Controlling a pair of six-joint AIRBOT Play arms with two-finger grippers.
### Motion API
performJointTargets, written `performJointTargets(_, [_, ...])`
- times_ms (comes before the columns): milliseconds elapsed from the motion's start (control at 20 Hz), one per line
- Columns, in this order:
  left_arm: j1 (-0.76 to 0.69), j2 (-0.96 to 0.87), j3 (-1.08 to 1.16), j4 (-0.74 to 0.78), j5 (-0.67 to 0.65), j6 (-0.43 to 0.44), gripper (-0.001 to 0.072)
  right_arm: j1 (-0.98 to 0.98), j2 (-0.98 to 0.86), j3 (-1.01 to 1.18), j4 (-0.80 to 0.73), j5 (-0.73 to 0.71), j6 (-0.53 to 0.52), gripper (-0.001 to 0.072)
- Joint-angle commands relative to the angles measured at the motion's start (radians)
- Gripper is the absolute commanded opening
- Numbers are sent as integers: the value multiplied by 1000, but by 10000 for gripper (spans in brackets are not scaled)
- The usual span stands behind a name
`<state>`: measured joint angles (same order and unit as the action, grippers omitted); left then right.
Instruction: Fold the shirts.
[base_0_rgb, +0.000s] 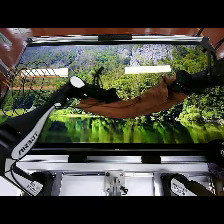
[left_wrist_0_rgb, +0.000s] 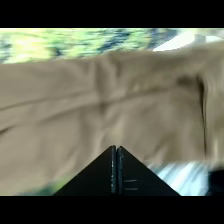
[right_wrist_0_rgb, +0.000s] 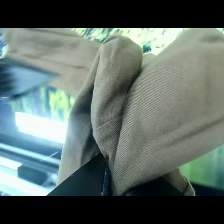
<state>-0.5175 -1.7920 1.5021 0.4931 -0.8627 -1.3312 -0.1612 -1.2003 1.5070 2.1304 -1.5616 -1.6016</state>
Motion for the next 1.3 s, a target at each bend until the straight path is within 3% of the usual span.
performJointTargets(0, [-141,-80,10,-186,126,21,34,1,107,0,-2,-75,53,71])
performJointTargets(200, [-244,-173,61,-263,91,21,33,1,154,0,-6,-74,70,71])
performJointTargets(350, [-207,-172,75,-269,58,22,32,1,154,0,-22,-59,72,71])
performJointTargets(550, [-53,-69,75,-174,35,39,30,16,140,-1,-27,-32,50,71])
performJointTargets(700, [85,65,74,78,-44,35,30,124,100,-1,-45,-35,37,70])
performJointTargets(850, [246,179,74,262,-112,-35,30,266,54,-1,-63,-3,22,70])
performJointTargets(1050, [425,283,74,271,-138,-36,31,398,-29,-1,-98,113,10,71])
performJointTargets(1250, [509,342,74,271,-145,-44,31,486,-181,-1,-97,241,8,71])
